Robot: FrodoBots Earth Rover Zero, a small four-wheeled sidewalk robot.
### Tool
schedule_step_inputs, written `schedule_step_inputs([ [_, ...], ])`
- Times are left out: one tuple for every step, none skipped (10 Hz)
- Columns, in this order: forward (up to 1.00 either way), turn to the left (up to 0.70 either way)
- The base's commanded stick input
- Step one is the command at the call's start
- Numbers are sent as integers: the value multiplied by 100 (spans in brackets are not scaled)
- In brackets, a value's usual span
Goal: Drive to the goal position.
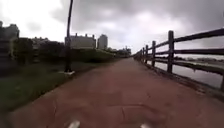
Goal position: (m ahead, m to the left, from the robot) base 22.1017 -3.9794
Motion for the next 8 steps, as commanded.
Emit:
schedule_step_inputs([
  [70,0],
  [70,0],
  [70,0],
  [70,0],
  [70,0],
  [70,0],
  [70,0],
  [70,0],
])
